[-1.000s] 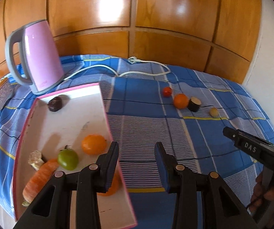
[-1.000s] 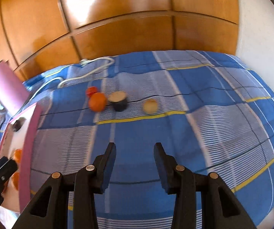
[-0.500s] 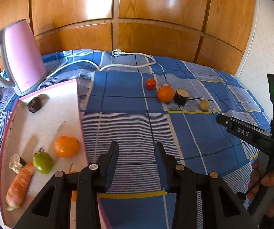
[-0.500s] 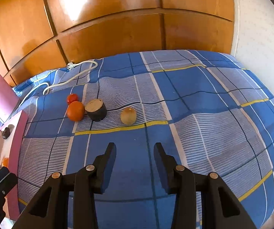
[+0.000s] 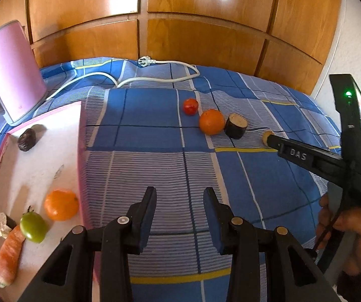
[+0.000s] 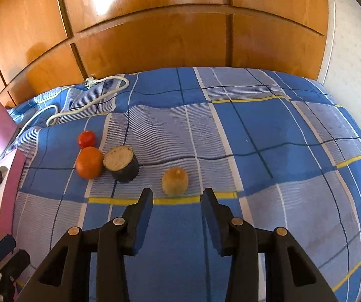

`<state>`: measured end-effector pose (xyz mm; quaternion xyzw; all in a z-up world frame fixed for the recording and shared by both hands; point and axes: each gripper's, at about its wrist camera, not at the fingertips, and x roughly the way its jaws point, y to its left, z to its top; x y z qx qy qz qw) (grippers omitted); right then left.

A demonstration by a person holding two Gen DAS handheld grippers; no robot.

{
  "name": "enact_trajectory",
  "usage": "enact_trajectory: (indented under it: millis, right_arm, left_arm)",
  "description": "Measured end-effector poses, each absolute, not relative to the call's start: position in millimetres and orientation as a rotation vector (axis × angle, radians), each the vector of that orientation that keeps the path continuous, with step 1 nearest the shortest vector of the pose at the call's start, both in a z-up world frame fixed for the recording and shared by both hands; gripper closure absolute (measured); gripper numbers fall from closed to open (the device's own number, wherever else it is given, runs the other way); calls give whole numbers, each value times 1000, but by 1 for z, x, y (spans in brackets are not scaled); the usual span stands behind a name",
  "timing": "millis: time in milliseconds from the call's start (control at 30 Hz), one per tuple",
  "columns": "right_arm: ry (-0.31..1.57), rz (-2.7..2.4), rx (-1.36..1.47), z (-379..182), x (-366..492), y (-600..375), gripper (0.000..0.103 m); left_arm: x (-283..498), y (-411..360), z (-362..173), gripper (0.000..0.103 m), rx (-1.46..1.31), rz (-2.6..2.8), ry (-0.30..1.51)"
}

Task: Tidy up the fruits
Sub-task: 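Move the right gripper to the small yellow round fruit and close on it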

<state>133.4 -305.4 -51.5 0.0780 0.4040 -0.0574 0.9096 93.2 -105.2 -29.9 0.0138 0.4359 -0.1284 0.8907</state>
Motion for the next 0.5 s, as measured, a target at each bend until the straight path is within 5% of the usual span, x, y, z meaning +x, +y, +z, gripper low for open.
enact_trajectory:
  millis: [133, 233, 500]
  right_arm:
    - [849, -121, 144, -58, 149, -308, 63]
    - [848, -116, 107, -62, 155, -306, 77]
    - [841, -91, 123, -66, 155, -309, 77]
  left_arm:
    - [104, -111, -30, 64, 28, -274, 905]
    - [113, -115, -32, 64, 26, -276, 908]
    - [138, -124, -39, 64, 10, -273, 929]
